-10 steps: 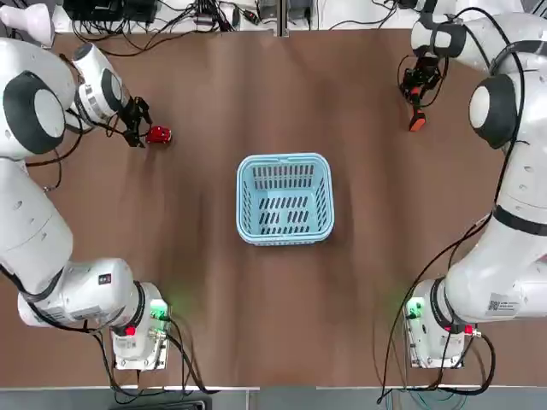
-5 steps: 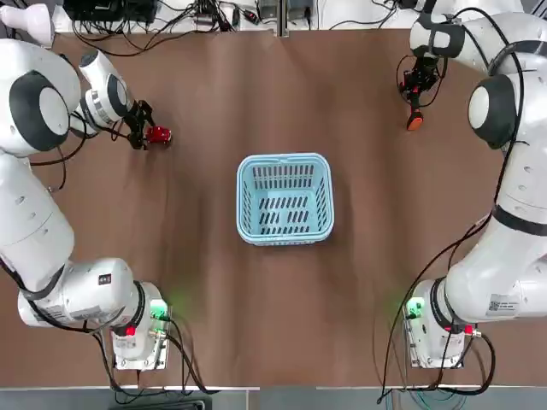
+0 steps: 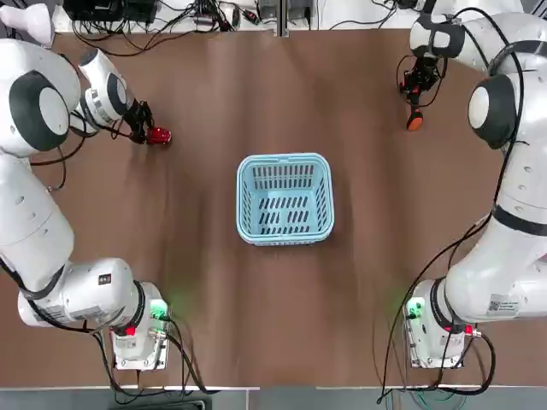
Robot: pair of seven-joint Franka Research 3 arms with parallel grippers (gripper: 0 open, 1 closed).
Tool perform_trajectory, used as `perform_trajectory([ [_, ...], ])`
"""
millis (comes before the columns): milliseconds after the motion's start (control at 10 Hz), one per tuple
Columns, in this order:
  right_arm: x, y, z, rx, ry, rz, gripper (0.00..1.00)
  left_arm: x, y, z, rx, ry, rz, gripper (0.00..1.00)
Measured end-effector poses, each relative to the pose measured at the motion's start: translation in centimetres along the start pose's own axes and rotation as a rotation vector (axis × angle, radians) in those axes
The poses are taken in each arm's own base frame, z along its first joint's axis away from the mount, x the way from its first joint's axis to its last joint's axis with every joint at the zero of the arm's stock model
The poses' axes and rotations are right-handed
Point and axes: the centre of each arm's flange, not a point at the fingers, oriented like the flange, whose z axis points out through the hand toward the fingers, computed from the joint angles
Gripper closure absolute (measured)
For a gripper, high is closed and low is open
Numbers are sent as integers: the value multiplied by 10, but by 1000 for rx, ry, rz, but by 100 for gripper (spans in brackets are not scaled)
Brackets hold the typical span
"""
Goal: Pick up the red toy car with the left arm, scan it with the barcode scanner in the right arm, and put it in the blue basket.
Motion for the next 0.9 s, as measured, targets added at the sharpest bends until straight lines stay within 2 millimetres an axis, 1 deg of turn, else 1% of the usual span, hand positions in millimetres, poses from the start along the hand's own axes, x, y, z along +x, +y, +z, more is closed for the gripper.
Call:
perform_trajectory([
  [200,-2,-6,-1,0,-21,-4,63,-3,3,-6,0,-6,6,50],
  [300,-3,-12,-3,4,-37,-8,63,-12,9,-15,11,-24,23,50],
  [400,-4,-20,-7,14,-47,-11,63,-29,20,-30,13,-43,54,50],
  [500,-4,-26,-12,23,-48,-10,63,-50,31,-51,2,-57,91,50],
  [700,-6,-37,-24,63,-67,9,63,-98,49,-93,-23,-78,131,50],
  [800,-8,-45,-34,115,-89,22,63,-126,59,-112,-31,-90,136,50],
  [900,-10,-55,-50,169,-113,28,63,-156,68,-132,-34,-102,137,50],
])
